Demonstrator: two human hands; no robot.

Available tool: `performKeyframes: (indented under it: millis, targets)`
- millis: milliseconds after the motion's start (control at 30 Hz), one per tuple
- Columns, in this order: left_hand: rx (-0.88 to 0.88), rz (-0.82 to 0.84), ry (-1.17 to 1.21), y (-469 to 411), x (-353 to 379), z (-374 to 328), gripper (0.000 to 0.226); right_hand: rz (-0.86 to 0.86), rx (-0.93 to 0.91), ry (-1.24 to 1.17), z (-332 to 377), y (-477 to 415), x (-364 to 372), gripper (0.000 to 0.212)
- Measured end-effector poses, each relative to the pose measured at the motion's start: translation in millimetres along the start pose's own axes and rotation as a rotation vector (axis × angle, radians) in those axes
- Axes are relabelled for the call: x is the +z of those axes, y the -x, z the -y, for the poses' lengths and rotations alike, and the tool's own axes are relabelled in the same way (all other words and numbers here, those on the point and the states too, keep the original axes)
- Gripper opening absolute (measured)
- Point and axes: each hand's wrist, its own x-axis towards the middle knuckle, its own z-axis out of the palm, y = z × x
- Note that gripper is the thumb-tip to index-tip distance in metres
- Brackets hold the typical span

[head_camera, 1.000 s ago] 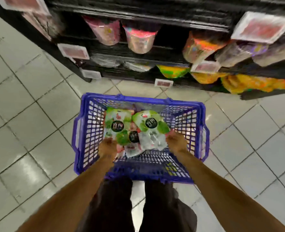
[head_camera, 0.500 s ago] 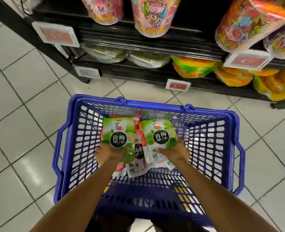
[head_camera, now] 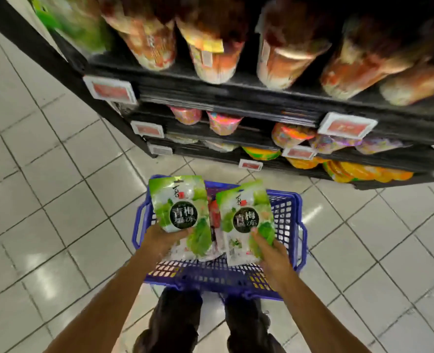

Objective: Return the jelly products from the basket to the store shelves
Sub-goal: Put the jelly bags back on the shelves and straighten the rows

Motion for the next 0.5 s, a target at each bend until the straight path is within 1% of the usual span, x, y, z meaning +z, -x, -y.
performKeyframes:
  millis: [67,133,200,233,300,333,367,433,500]
  targets:
    - [0.074,0.040,0.056,55,-26,-41,0.045,0.076,0.030,-0.102,42,57,0,0.054]
    - [0.141,0.076,0.104,109,-52,-83,0.040,0.136,-0.018,-0.134,86,116,1,0.055]
    - [0.218,0.122,0.122,166,-81,-132,0.041,0.190,-0.079,-0.173,133,179,2,0.051]
    - [0.270,0.150,0.117,194,-96,-155,0.045,0.230,-0.122,-0.180,157,213,5,0.043]
    - [0.378,0.203,0.099,251,-126,-201,0.050,0.346,-0.221,-0.154,200,280,11,0.019]
    - [0.436,0.199,0.092,278,-140,-224,0.046,0.381,-0.293,-0.161,220,307,13,0.017]
    - [0.504,0.191,0.094,305,-154,-245,0.040,0.378,-0.347,-0.161,242,336,15,0.027]
    - [0.645,0.206,0.131,355,-179,-286,0.036,0.396,-0.470,-0.163,281,397,22,0.020]
    - [0.770,0.201,0.170,401,-201,-322,0.045,0.406,-0.596,-0.164,317,453,29,0.047]
